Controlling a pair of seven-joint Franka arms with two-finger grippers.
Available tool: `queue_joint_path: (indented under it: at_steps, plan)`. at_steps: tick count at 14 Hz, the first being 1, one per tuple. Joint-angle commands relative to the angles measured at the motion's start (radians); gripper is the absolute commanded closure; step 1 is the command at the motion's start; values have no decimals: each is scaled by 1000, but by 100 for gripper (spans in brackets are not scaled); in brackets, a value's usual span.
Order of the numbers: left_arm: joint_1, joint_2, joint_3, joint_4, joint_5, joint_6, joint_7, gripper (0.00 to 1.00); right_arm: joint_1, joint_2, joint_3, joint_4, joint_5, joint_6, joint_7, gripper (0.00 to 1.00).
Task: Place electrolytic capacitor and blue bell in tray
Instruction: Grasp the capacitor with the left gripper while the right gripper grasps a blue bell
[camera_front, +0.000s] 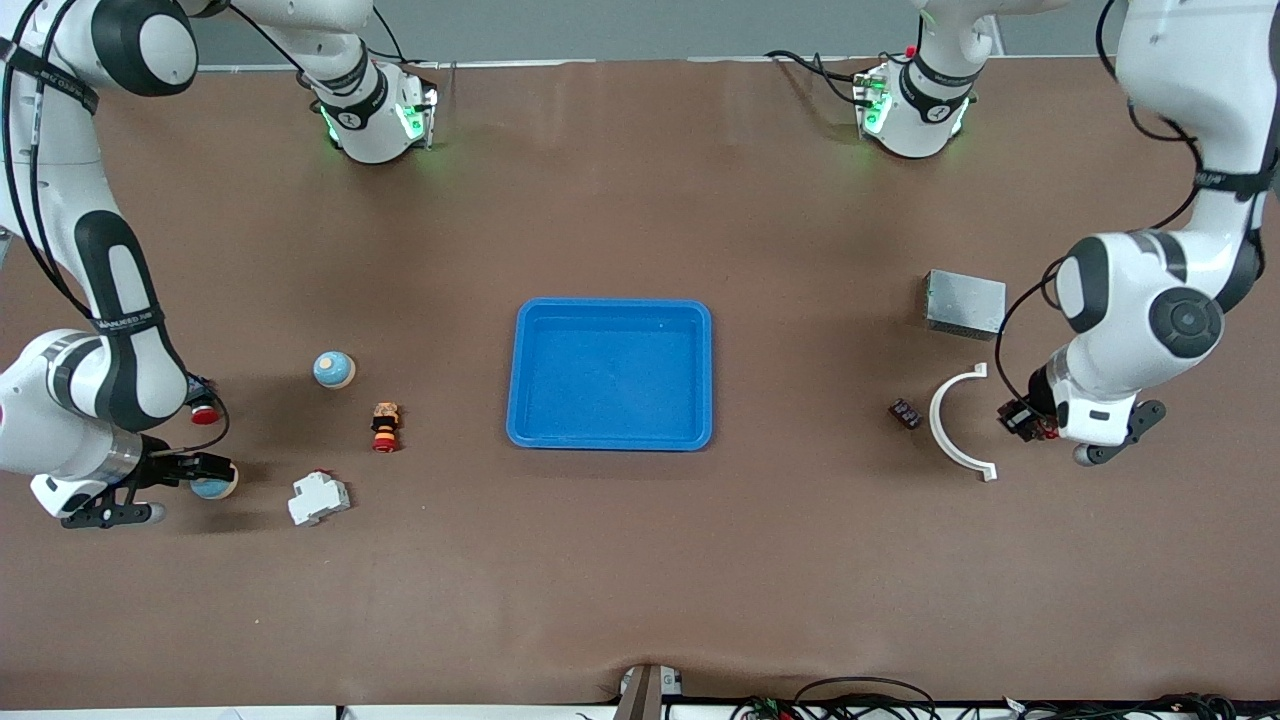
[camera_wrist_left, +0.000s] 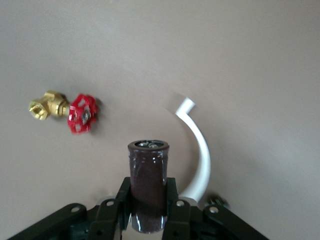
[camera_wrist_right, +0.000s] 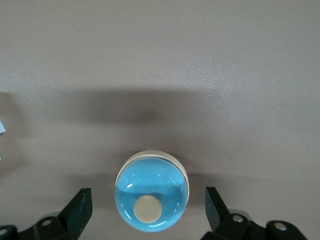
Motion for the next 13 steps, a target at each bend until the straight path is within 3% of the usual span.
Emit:
queue_joint_path:
  at_steps: [1, 4, 6, 7, 8, 9, 10, 11, 12, 13]
  plan:
    - [2, -100, -90, -13, 15, -94, -37, 100, -12, 12, 13, 25, 7, -2, -12, 0]
    - [-1, -107, -205, 22, 13, -119, -143, 100, -12, 17, 13, 25, 2, 16, -17, 4]
    - [-6, -99, -290, 42, 16, -119, -269, 100, -12, 17, 13, 20, 0, 50, -18, 12]
    - [-16, -96, -328, 50, 18, -119, -328, 100, -12, 19, 13, 19, -1, 50, -21, 20]
    - [-47, -82, -350, 63, 18, -118, -419, 100, -12, 17, 13, 19, 0, 50, -36, 34]
    - [-102, -61, -354, 86, 24, -118, -526, 100, -13, 20, 13, 17, 0, 51, -44, 39]
    - [-160, -45, -353, 96, 36, -118, -595, 100, -16, 22, 13, 17, 5, 53, -46, 38]
    - [-208, -29, -353, 105, 53, -118, -643, 100, -19, 26, 13, 17, 11, 56, -46, 23]
    - [-237, -7, -355, 123, 58, -118, -694, 100, -22, 31, 13, 16, 16, 63, -43, 0]
    - [-271, 20, -355, 145, 58, -118, -756, 100, -24, 35, 14, 14, 17, 70, -38, 0]
